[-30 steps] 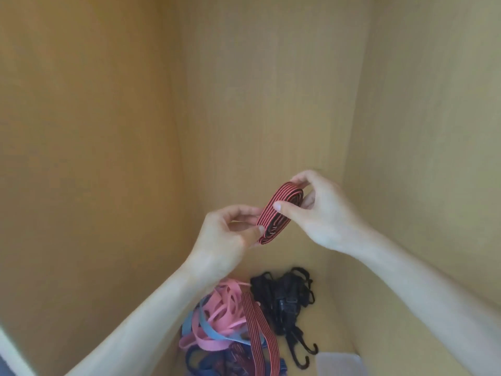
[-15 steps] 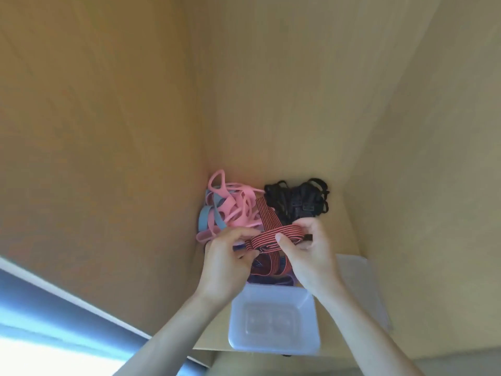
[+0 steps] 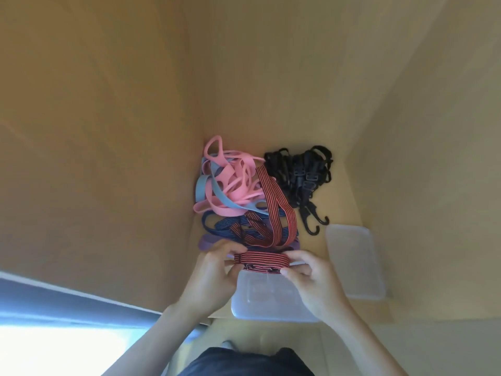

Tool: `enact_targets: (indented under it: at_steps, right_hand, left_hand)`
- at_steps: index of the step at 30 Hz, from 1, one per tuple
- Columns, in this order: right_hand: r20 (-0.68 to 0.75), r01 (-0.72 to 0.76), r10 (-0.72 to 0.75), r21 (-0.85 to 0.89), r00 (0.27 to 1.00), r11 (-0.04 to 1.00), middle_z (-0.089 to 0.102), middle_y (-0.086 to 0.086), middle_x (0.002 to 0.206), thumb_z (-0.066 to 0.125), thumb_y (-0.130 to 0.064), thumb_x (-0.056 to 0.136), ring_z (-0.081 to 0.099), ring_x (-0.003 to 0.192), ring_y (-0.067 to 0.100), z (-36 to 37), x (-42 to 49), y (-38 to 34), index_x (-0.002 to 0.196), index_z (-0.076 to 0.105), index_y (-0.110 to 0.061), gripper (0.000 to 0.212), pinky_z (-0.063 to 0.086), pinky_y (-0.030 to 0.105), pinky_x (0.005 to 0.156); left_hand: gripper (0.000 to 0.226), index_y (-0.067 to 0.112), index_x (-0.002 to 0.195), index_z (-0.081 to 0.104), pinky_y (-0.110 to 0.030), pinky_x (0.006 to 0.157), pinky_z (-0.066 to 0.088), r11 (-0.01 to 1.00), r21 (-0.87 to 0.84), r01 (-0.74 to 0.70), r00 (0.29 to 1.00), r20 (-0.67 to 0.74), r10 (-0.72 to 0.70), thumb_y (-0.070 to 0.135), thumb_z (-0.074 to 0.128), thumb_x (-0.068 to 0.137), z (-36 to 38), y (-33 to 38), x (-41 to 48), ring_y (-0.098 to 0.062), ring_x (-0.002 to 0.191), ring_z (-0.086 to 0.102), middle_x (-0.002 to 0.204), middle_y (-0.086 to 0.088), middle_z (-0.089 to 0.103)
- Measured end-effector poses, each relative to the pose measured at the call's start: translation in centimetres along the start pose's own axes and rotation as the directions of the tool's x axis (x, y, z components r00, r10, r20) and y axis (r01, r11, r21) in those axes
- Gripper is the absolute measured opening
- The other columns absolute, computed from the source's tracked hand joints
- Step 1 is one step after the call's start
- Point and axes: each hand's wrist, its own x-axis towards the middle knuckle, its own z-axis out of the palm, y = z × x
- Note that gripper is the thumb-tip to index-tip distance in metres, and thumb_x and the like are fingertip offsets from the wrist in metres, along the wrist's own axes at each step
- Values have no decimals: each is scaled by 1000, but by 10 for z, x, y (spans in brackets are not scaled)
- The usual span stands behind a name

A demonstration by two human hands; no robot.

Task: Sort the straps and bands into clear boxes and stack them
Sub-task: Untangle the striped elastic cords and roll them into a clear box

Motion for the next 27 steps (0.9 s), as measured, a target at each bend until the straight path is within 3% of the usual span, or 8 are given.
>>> enact_targets:
  at_steps: [4, 7, 11, 14, 16, 19, 24, 27]
  right_hand:
    - [131, 163, -128, -313, 983, 936, 71, -15, 94, 73, -13, 90, 67, 91, 2, 3, 2, 8, 114, 70, -26, 27, 53, 22, 83]
    - [179, 258, -194, -489, 965, 833, 66, -14, 91, 69, -23, 93, 62, 90, 8, 8, 3, 13, 123, 63, -23, 31, 52, 27, 78]
    - [194, 253, -170, -586, 966, 770, 70, -6, 100, 61, -31, 98, 66, 94, 16, 13, 3, 17, 126, 59, -20, 30, 52, 31, 74]
    - [204, 247, -152, -614, 967, 750, 70, -5, 108, 58, -31, 100, 66, 98, 16, 14, 3, 17, 127, 58, -19, 29, 53, 32, 76]
    - [210, 249, -147, -630, 967, 736, 70, -5, 110, 56, -31, 101, 66, 98, 15, 14, 5, 16, 126, 58, -20, 28, 54, 32, 76]
    - [221, 270, -163, -651, 962, 709, 69, -5, 115, 54, -30, 102, 66, 102, 14, 15, 8, 15, 127, 57, -20, 28, 55, 31, 79]
    - [211, 294, -206, -710, 956, 639, 66, -1, 122, 57, -27, 101, 61, 114, 17, 16, 6, 17, 126, 60, -16, 27, 52, 30, 89]
    - [180, 317, -283, -754, 942, 575, 70, 6, 100, 84, -18, 78, 67, 97, 26, 14, 4, 16, 101, 73, -9, 27, 57, 38, 86]
  left_hand:
    - [32, 11, 109, 71, -24, 88, 55, 992, 91, -83, 994, 73, 76, -9, 67, 83, -5, -5, 0, -6, 97, 65, 107, 5, 69]
    - [30, 12, 108, 71, -28, 88, 52, 970, 184, -159, 982, 131, 136, -6, 64, 84, -5, -7, 1, -14, 101, 65, 108, 2, 69]
    - [34, 11, 110, 70, -30, 88, 52, 929, 305, -209, 970, 185, 157, -6, 64, 82, 1, -8, 0, -20, 109, 61, 113, 0, 68]
    - [45, 8, 99, 75, -31, 82, 58, 872, 412, -263, 962, 181, 205, -15, 78, 60, 8, -6, -2, -27, 112, 66, 102, -4, 72]
    - [50, 8, 94, 76, -29, 80, 57, 856, 445, -264, 964, 155, 216, -16, 82, 52, 9, -5, -1, -29, 104, 70, 97, -4, 73]
    - [44, 12, 95, 75, -28, 71, 49, 851, 484, -205, 974, 185, 129, -12, 78, 59, 10, -1, 3, -28, 87, 69, 94, -2, 68]
    - [29, 10, 104, 64, -38, 67, 47, 839, 531, -120, 970, 244, -15, -8, 58, 82, 12, 6, 10, -21, 86, 51, 136, 3, 44]
    - [32, 11, 108, 62, -34, 83, 49, 849, 517, -110, 962, 269, -38, -7, 55, 83, 14, 5, 12, -20, 120, 51, 145, 5, 44]
